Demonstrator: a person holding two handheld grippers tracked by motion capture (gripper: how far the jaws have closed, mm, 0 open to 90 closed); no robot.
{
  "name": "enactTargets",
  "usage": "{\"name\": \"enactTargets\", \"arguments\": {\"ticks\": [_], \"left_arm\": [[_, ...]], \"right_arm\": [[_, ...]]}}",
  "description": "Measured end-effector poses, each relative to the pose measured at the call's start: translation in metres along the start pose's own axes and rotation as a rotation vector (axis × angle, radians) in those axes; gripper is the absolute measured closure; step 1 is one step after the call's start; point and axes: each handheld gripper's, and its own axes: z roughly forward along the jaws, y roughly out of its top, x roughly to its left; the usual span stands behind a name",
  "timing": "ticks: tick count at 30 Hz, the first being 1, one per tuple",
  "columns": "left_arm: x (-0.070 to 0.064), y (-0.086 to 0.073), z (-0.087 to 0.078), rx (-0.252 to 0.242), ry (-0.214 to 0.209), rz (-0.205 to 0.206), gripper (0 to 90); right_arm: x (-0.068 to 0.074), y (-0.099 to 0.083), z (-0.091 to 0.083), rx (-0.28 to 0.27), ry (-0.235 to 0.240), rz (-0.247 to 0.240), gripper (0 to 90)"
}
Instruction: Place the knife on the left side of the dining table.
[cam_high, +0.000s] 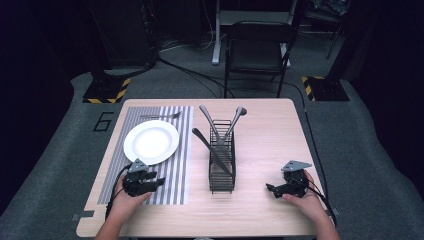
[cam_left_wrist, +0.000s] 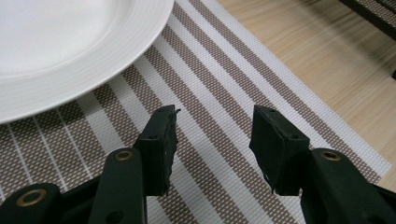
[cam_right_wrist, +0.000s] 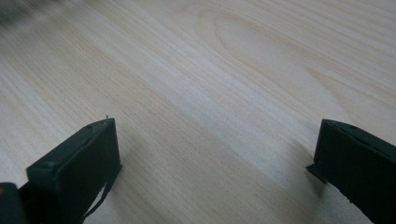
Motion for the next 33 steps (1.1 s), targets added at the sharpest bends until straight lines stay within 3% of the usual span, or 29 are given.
{"name": "enactTargets", "arguments": {"ticks": [8,16,22,33], "left_arm": [[-0.013,0.011,-0.002,-0.022,-0.015,-0.002,52.8],[-0.024,0.02,-0.001,0.002,-0.026,-0.01,56.2],[-0.03,0.032,-0.002,0.002,-0.037,-0.059,57.9],[-0.041,0.056,-0.01,-0.015,-0.047,-0.053,58.4]], "right_arm": [[0.0,0.0,0.0,0.0,0.0,0.0,0.0],[0.0,0.0,0.0,0.0,0.0,0.0,0.0],[0.0,0.0,0.0,0.0,0.0,0.0,0.0],[0.0,0.0,0.0,0.0,0.0,0.0,0.0]]}}
